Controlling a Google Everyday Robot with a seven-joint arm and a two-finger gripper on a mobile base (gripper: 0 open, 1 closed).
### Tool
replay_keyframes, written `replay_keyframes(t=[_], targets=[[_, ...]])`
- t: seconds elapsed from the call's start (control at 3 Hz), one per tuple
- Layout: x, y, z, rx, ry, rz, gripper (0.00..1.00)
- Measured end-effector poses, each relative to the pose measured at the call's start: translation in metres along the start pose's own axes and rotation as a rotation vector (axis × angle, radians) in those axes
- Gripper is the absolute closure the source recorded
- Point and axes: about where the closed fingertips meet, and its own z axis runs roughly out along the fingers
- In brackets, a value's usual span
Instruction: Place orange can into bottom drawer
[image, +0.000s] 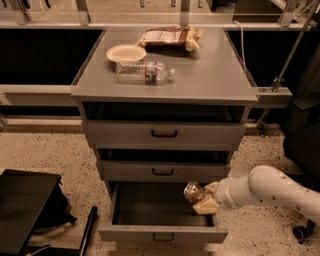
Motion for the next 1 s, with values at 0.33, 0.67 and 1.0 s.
replay_keyframes(t=[0.33, 0.67, 1.0], targets=[[0.07, 0.013, 0.068, -0.051, -0.014, 0.153, 1.0], [0.07, 0.013, 0.068, -0.051, -0.014, 0.153, 1.0], [0.093, 0.003, 0.084, -0.007, 0.005, 0.14, 1.0]])
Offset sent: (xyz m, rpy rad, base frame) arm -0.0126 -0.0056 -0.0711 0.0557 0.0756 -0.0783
